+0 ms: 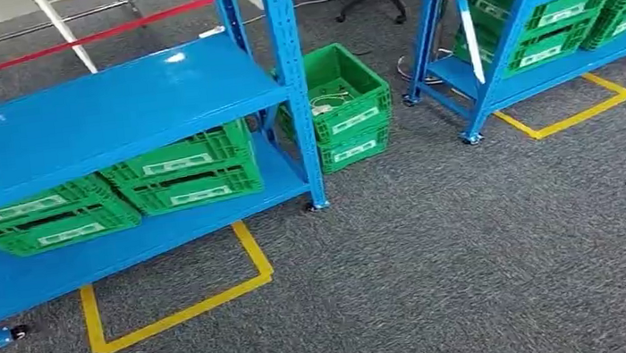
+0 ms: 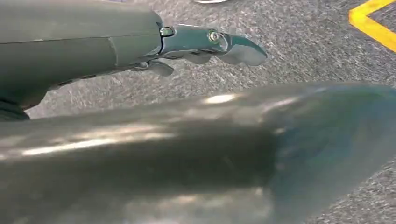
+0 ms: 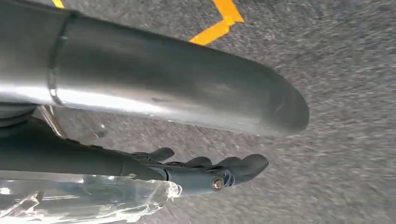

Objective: Take the parts from the cabinet and place them on the table.

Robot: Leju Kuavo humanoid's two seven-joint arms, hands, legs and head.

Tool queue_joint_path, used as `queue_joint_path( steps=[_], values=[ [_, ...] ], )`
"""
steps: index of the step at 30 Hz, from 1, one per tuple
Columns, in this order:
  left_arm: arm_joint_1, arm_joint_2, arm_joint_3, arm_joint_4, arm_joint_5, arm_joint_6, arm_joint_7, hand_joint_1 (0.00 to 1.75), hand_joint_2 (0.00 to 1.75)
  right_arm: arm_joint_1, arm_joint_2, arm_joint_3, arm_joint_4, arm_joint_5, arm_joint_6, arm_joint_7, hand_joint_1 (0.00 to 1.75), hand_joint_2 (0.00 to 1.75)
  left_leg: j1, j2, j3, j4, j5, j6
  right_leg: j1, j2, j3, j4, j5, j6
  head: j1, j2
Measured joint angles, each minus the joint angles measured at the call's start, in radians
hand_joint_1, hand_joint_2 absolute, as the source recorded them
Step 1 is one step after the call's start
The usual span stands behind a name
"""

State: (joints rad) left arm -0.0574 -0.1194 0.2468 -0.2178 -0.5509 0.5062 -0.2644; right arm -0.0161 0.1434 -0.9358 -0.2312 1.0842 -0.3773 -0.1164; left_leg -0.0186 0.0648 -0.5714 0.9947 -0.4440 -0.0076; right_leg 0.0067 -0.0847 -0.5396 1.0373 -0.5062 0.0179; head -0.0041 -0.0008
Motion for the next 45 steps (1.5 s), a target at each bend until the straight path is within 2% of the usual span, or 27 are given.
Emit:
queue_joint_path(
  steps=[3, 4, 6, 8, 9, 10, 11, 12, 13, 14, 15, 16, 19, 20, 21, 22, 24, 25, 26, 27, 29, 30, 31, 32, 33, 37, 45],
  values=[
    [0.004, 0.000, 0.000, 0.000, 0.000, 0.000, -0.001, 0.00, 0.00, -0.004, 0.000, 0.000, 0.000, 0.002, 0.000, 0.000, 0.00, 0.00, 0.000, -0.029, -0.010, 0.001, 0.004, 0.007, -0.002, -0.029, 0.010, -0.014, 0.003, 0.011, 0.004, 0.000],
    [0.006, -0.001, 0.000, 0.000, 0.000, 0.000, -0.001, 0.00, 0.00, -0.005, 0.000, 0.000, 0.000, 0.003, 0.000, 0.001, 0.00, 0.00, 0.006, -0.040, 0.001, -0.012, 0.009, 0.013, 0.003, -0.035, 0.015, -0.015, -0.002, 0.019, 0.001, 0.000],
    [0.004, 0.003, 0.001, 0.000, -0.002, 0.001, -0.001, 0.00, 0.00, -0.005, 0.000, 0.000, 0.000, 0.005, 0.000, 0.001, 0.00, 0.00, 0.016, -0.055, 0.005, -0.017, 0.015, 0.020, -0.004, 0.050, -0.016, 0.049, -0.043, 0.029, 0.012, 0.000],
    [0.000, 0.000, 0.001, 0.000, -0.005, 0.000, -0.001, 0.00, 0.00, -0.002, 0.000, 0.000, 0.000, 0.005, 0.000, 0.004, 0.00, 0.00, 0.017, -0.078, 0.003, -0.017, 0.015, 0.024, -0.010, 0.078, -0.093, 0.209, -0.116, 0.036, 0.015, 0.000],
    [0.000, 0.000, 0.001, 0.000, -0.006, 0.000, -0.001, 0.00, 0.00, 0.001, 0.000, 0.000, 0.000, 0.005, 0.000, 0.005, 0.00, 0.00, 0.017, -0.092, 0.003, -0.017, 0.015, 0.024, -0.009, 0.081, -0.130, 0.277, -0.136, 0.039, 0.016, 0.000],
    [0.003, 0.000, 0.001, 0.000, -0.008, 0.000, 0.000, 0.00, 0.00, 0.002, 0.000, 0.000, 0.000, 0.005, 0.000, 0.005, 0.00, 0.00, 0.017, -0.105, 0.003, -0.017, 0.015, 0.024, -0.010, 0.082, -0.148, 0.300, -0.129, 0.040, 0.017, 0.000],
    [0.005, 0.001, 0.001, 0.000, -0.008, 0.000, 0.000, 0.00, 0.00, 0.002, 0.000, -0.001, 0.000, 0.005, 0.000, 0.006, 0.00, 0.00, 0.018, -0.117, 0.004, -0.016, 0.015, 0.023, -0.010, 0.082, -0.141, 0.273, -0.101, 0.041, 0.016, 0.000],
    [0.006, 0.001, 0.001, 0.000, -0.008, 0.000, 0.000, 0.00, 0.00, 0.001, 0.000, -0.001, 0.000, 0.006, 0.000, 0.006, 0.00, 0.00, 0.019, -0.131, 0.004, -0.015, 0.015, 0.022, -0.013, 0.085, -0.112, 0.205, -0.054, 0.041, 0.017, 0.000],
    [0.005, 0.001, 0.001, 0.000, -0.008, 0.000, 0.000, 0.00, 0.00, 0.001, 0.000, 0.000, 0.000, 0.007, 0.000, 0.006, 0.00, 0.00, 0.021, -0.144, 0.006, -0.015, 0.015, 0.018, -0.017, 0.095, -0.071, 0.117, -0.006, 0.042, 0.016, 0.000],
    [0.004, 0.000, 0.001, 0.000, -0.009, -0.001, 0.000, 0.00, 0.00, 0.000, 0.000, -0.001, 0.000, 0.008, 0.000, 0.006, 0.00, 0.00, 0.023, -0.157, 0.006, -0.012, 0.014, 0.012, -0.023, 0.120, -0.031, 0.033, 0.030, 0.045, 0.017, 0.000],
    [0.003, 0.002, 0.001, 0.000, -0.009, -0.001, 0.000, 0.00, 0.00, -0.002, 0.000, 0.000, 0.001, 0.008, 0.002, 0.006, 0.00, 0.00, 0.017, -0.167, 0.001, -0.006, 0.012, 0.002, -0.029, 0.176, -0.015, -0.003, 0.011, 0.047, 0.017, 0.000],
    [0.001, 0.002, 0.001, 0.000, -0.010, -0.001, 0.001, 0.00, 0.00, -0.002, 0.000, 0.000, 0.001, 0.008, 0.002, 0.006, 0.00, 0.00, 0.018, -0.176, -0.005, 0.000, 0.014, 0.000, -0.029, 0.169, -0.016, -0.008, 0.014, 0.034, 0.014, 0.000],
    [0.006, 0.003, 0.001, 0.000, -0.010, -0.001, 0.001, 0.00, 0.00, -0.001, 0.000, 0.000, 0.001, 0.008, 0.003, 0.007, 0.00, 0.00, 0.025, -0.205, -0.015, -0.009, 0.026, -0.018, -0.025, 0.138, -0.008, -0.005, 0.018, 0.010, 0.015, 0.000],
    [0.008, 0.008, 0.001, 0.000, -0.010, -0.001, 0.001, 0.00, 0.00, -0.001, 0.000, -0.001, 0.001, 0.008, 0.003, 0.007, 0.00, 0.00, 0.024, -0.190, -0.015, -0.003, 0.019, -0.020, -0.029, 0.124, -0.006, -0.009, 0.022, 0.004, 0.016, 0.000],
    [0.008, 0.003, 0.001, 0.000, -0.010, -0.001, 0.002, 0.00, 0.00, -0.002, -0.001, -0.001, 0.001, 0.008, 0.003, 0.005, 0.00, 0.00, 0.019, -0.138, -0.030, 0.028, -0.005, -0.025, -0.027, 0.117, -0.005, -0.010, 0.021, 0.000, 0.002, 0.000],
    [0.004, 0.003, 0.001, 0.000, -0.006, -0.001, 0.003, 0.00, 0.00, -0.001, -0.001, -0.001, 0.001, 0.007, 0.003, 0.002, 0.00, 0.00, 0.019, -0.104, -0.064, 0.094, -0.044, -0.030, -0.025, 0.108, -0.006, -0.010, 0.021, -0.005, -0.003, 0.000],
    [-0.002, 0.002, 0.001, 0.000, -0.003, -0.005, 0.013, 0.00, 0.00, 0.001, -0.001, -0.006, 0.001, 0.000, 0.002, 0.012, 0.00, 0.00, 0.021, -0.077, -0.150, 0.270, -0.118, -0.034, -0.021, 0.083, -0.007, -0.010, 0.018, -0.009, -0.002, 0.000],
    [-0.001, 0.002, 0.001, 0.000, -0.005, -0.009, 0.019, 0.00, 0.00, 0.001, -0.001, -0.009, 0.001, -0.001, 0.003, 0.019, 0.00, 0.00, 0.021, -0.076, -0.170, 0.311, -0.123, -0.034, -0.020, 0.074, -0.007, -0.010, 0.017, -0.010, -0.002, 0.000],
    [0.001, 0.002, 0.002, 0.000, -0.006, -0.012, 0.027, 0.00, 0.00, 0.001, -0.001, -0.013, 0.001, -0.001, 0.003, 0.024, 0.00, 0.00, 0.021, -0.076, -0.165, 0.302, -0.105, -0.033, -0.020, 0.068, -0.006, -0.010, 0.017, -0.009, -0.002, 0.000],
    [0.002, 0.002, 0.002, 0.000, -0.006, -0.012, 0.028, 0.00, 0.00, -0.001, -0.001, -0.015, 0.001, -0.001, 0.003, 0.027, 0.00, 0.00, 0.021, -0.076, -0.141, 0.255, -0.070, -0.030, -0.020, 0.064, -0.005, -0.010, 0.017, -0.009, -0.003, 0.000],
    [0.001, 0.002, 0.002, 0.000, -0.006, -0.011, 0.028, 0.00, 0.00, -0.004, -0.001, -0.015, 0.001, -0.001, 0.002, 0.029, 0.00, 0.00, 0.020, -0.072, -0.048, 0.081, 0.013, -0.021, -0.020, 0.060, 0.000, -0.010, 0.014, -0.006, -0.002, 0.000],
    [0.000, 0.002, 0.002, 0.000, -0.005, -0.011, 0.028, 0.00, 0.00, -0.004, -0.001, -0.016, 0.001, -0.001, 0.002, 0.029, 0.00, 0.00, 0.017, -0.058, -0.011, 0.015, 0.020, -0.015, -0.018, 0.059, 0.000, -0.009, 0.012, -0.002, -0.002, 0.000],
    [-0.004, 0.002, 0.003, 0.000, -0.004, -0.011, 0.028, 0.00, 0.00, -0.005, -0.001, -0.016, 0.001, 0.000, 0.002, 0.029, 0.00, 0.00, 0.015, -0.058, -0.003, -0.006, 0.011, -0.014, -0.011, 0.060, -0.004, -0.004, 0.008, 0.005, -0.002, 0.000],
    [-0.004, 0.001, 0.003, 0.000, -0.004, -0.011, 0.028, 0.00, 0.00, -0.005, -0.001, -0.018, 0.001, 0.000, 0.002, 0.029, 0.00, 0.00, 0.018, -0.060, -0.005, -0.010, 0.021, -0.021, -0.007, 0.058, -0.005, -0.004, 0.007, 0.001, 0.003, 0.000],
    [-0.003, 0.000, 0.004, 0.000, -0.004, -0.011, 0.028, 0.00, 0.00, -0.004, -0.001, -0.019, 0.001, 0.000, 0.002, 0.030, 0.00, 0.00, 0.018, -0.061, -0.004, -0.010, 0.018, -0.026, -0.007, 0.058, -0.012, -0.008, 0.010, -0.013, 0.001, 0.000],
    [-0.001, 0.003, 0.007, 0.000, -0.003, -0.010, 0.028, 0.00, 0.00, -0.004, -0.001, -0.023, 0.002, 0.000, 0.002, 0.031, 0.00, 0.00, 0.016, -0.062, -0.004, -0.010, 0.015, -0.014, -0.009, 0.058, -0.004, -0.024, 0.015, 0.003, 0.001, 0.000],
    [0.000, 0.003, 0.008, 0.000, 0.000, -0.011, 0.028, 0.00, 0.00, -0.004, -0.001, -0.024, 0.002, -0.001, 0.014, 0.026, 0.00, 0.00, 0.015, -0.062, -0.004, -0.009, 0.015, -0.005, -0.010, 0.058, 0.006, -0.032, 0.022, 0.014, 0.001, 0.000]
  ],
)
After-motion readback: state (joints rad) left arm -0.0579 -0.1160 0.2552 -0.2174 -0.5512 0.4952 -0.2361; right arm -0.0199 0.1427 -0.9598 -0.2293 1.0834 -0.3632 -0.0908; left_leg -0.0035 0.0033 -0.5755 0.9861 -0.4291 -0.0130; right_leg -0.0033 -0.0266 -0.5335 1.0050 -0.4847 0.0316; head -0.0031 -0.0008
